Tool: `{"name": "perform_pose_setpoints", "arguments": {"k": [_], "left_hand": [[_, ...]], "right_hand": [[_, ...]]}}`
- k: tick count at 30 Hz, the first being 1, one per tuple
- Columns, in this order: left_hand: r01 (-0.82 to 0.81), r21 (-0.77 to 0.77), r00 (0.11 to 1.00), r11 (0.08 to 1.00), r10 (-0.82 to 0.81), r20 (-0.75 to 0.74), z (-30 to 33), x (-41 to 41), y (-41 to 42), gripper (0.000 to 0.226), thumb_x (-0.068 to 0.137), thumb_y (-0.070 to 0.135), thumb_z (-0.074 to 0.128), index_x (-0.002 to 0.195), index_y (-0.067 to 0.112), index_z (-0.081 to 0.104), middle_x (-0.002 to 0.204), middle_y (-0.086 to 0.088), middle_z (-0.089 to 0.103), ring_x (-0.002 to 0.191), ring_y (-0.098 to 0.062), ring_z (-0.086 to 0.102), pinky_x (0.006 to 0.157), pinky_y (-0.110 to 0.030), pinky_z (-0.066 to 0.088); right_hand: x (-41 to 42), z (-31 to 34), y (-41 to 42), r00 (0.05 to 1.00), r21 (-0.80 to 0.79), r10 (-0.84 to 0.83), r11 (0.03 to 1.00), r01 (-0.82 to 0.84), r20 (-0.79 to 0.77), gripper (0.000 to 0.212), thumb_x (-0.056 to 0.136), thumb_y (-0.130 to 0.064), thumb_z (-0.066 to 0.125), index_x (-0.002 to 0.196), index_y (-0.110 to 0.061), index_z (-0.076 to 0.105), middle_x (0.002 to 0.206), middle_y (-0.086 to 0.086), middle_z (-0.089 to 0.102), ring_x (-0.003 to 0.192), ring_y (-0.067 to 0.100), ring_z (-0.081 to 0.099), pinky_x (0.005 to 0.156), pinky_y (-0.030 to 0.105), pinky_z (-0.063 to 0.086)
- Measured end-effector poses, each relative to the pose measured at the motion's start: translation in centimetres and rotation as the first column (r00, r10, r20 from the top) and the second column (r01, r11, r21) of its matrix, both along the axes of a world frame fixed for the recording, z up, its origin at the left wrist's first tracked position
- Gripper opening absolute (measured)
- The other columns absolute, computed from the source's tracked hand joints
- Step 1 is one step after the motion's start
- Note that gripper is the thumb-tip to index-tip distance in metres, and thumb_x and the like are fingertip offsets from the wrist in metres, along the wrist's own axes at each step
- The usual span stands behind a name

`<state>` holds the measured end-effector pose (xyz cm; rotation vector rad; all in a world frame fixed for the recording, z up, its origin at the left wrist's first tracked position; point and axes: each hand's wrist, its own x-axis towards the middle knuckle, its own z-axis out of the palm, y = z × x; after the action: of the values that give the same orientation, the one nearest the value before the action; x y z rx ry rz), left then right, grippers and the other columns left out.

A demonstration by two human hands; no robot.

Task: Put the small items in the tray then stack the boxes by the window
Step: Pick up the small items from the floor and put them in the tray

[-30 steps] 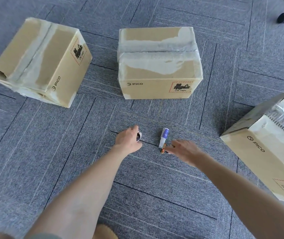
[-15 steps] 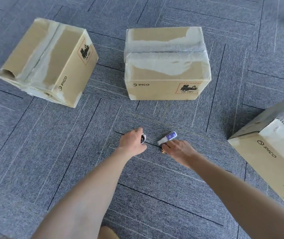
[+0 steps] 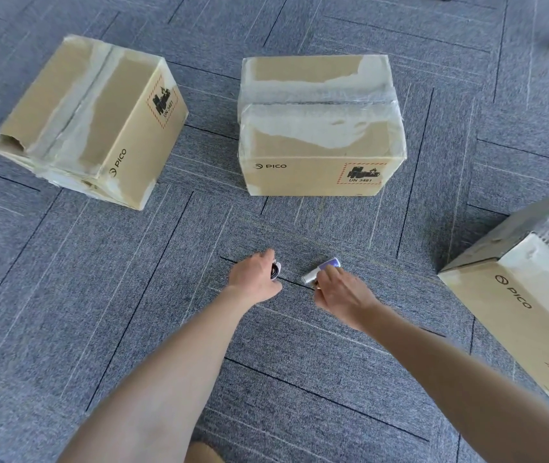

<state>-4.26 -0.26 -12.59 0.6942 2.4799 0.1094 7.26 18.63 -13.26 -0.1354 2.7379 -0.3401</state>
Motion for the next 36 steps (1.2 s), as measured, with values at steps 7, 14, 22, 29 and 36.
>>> {"name": "perform_pose_setpoints", "arguments": {"k": [7, 14, 22, 29, 36], "left_hand": [[-0.018, 0.02, 1.0, 1.0, 0.018, -0.007, 0.1, 0.1, 0.0, 0.054, 0.088, 0.035, 0.071, 0.13, 0.014, 0.045, 0.108, -0.006, 0.064, 0.081, -0.018, 0.063, 0.062, -0.026, 0.05], [-0.047, 0.048, 0.999, 0.998, 0.046, 0.016, 0.0, 0.1, -0.2, 0.056, 0.087, 0.034, 0.072, 0.132, 0.014, 0.045, 0.11, -0.006, 0.064, 0.081, -0.018, 0.062, 0.062, -0.024, 0.052], [-0.055, 0.072, 0.998, 0.996, 0.054, 0.019, -0.1, 0.2, -0.3, 0.058, 0.088, 0.033, 0.072, 0.135, 0.012, 0.044, 0.113, -0.007, 0.064, 0.084, -0.018, 0.06, 0.067, -0.026, 0.054], [-0.05, 0.081, 0.999, 0.995, 0.049, 0.013, -0.1, 0.2, -0.3, 0.058, 0.088, 0.032, 0.072, 0.135, 0.012, 0.044, 0.113, -0.007, 0.065, 0.087, -0.019, 0.063, 0.069, -0.027, 0.056], [-0.04, 0.066, 0.999, 0.997, 0.039, 0.014, 0.2, 0.2, -0.3, 0.055, 0.088, 0.032, 0.071, 0.132, 0.012, 0.045, 0.112, -0.008, 0.064, 0.087, -0.02, 0.065, 0.072, -0.031, 0.06]], "right_hand": [[-1.6, 0.6, 1.6, 0.978, -0.139, -0.165, 0.973, 0.182, 0.13, 0.024, 0.106, -0.026, 0.043, 0.119, -0.007, 0.05, 0.093, 0.003, 0.056, 0.061, 0.008, 0.045, 0.054, 0.023, 0.046], [-4.0, 1.5, 2.4, 0.973, -0.025, -0.162, 0.985, 0.168, 0.164, 0.016, 0.094, -0.011, 0.049, 0.107, -0.011, 0.059, 0.095, 0.001, 0.065, 0.058, 0.004, 0.045, 0.045, 0.016, 0.033], [-4.2, 0.5, 2.4, 0.973, -0.053, -0.072, 0.995, 0.086, 0.221, 0.021, 0.103, -0.023, 0.047, 0.111, -0.01, 0.06, 0.095, 0.004, 0.067, 0.056, 0.004, 0.045, 0.045, 0.015, 0.033], [-3.5, 0.7, 2.2, 0.96, -0.126, -0.2, 0.966, 0.227, 0.196, 0.024, 0.105, -0.022, 0.046, 0.116, -0.009, 0.062, 0.086, -0.001, 0.06, 0.059, 0.005, 0.052, 0.054, 0.02, 0.046], [-3.9, 1.5, 3.2, 0.997, 0.062, -0.001, 0.998, -0.004, 0.076, 0.04, 0.102, -0.049, 0.037, 0.126, -0.024, 0.056, 0.086, -0.005, 0.065, 0.054, 0.005, 0.045, 0.046, 0.016, 0.03]]}}
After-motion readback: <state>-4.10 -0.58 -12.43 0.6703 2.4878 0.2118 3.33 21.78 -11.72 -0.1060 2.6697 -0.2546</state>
